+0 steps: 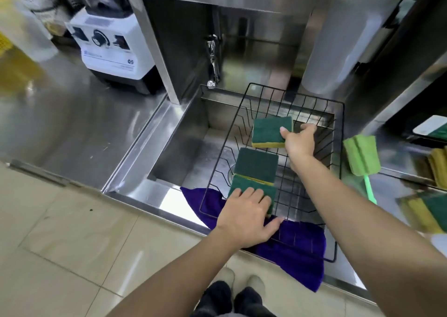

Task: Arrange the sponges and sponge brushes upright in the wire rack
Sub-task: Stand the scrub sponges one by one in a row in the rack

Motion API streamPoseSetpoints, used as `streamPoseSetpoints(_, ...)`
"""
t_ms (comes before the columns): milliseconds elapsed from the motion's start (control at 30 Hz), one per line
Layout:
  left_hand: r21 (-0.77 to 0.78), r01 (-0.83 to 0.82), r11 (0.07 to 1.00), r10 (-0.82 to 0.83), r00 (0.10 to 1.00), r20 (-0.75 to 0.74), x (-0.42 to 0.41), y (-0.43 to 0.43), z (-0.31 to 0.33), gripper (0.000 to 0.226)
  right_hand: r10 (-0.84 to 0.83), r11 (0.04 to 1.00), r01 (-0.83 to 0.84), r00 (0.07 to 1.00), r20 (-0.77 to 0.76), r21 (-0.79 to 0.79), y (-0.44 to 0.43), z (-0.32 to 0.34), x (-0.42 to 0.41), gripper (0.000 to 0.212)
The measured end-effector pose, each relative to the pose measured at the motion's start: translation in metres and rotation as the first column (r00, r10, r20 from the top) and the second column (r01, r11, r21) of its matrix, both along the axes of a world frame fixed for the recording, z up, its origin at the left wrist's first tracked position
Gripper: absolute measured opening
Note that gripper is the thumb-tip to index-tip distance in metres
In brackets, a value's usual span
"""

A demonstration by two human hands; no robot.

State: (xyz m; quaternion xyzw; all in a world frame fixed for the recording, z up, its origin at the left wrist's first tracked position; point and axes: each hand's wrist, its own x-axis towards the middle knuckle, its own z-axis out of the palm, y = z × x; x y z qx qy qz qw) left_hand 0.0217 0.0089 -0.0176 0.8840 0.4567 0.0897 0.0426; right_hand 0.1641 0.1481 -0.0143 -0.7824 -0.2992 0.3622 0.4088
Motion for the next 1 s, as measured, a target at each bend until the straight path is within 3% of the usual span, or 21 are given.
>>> streamPoseSetpoints(167, 0.000, 0.006, 1.000, -0.006, 1.000, -0.021, 0.000, 0.001, 0.001, 0.046, 0.054, 0.997, -0.056, 0.998, -0.040, -0.053, -0.006, -0.016, -0.007, 0.041)
streamPoseSetpoints(367, 0.000, 0.024, 1.000, -0.024, 0.999, -0.027, 0.001, 0.001, 0.000, 0.043, 0.311, 0.948, -0.295, 0.938, 0.154, -0.116, -0.009, -0.019, -0.009, 0.035)
streamPoseSetpoints(567, 0.002, 0.022, 1.000, -0.022, 0.999, -0.026, 0.001, 0.001, 0.000, 0.042, 0.454, 0.884, -0.420, 0.875, 0.167, -0.205, -0.005, -0.015, 0.000, 0.028)
streamPoseSetpoints(767, -0.021, 0.021, 1.000, -0.021, 1.000, -0.017, 0.001, 0.001, 0.000, 0.044, 0.592, 0.784, -0.512, 0.787, 0.173, -0.352, -0.006, -0.004, 0.014, 0.040)
streamPoseSetpoints(833, -0.026, 0.039, 0.999, -0.040, 0.999, -0.033, 0.002, 0.002, 0.000, 0.045, 0.581, 0.796, -0.503, 0.790, 0.193, -0.336, -0.009, 0.001, 0.019, 0.037)
streamPoseSetpoints(1000, -0.001, 0.093, 0.996, -0.093, 0.996, -0.015, 0.012, -0.001, 0.002, 0.047, 0.475, 0.878, -0.462, 0.806, 0.353, -0.127, -0.029, 0.024, 0.033, 0.017)
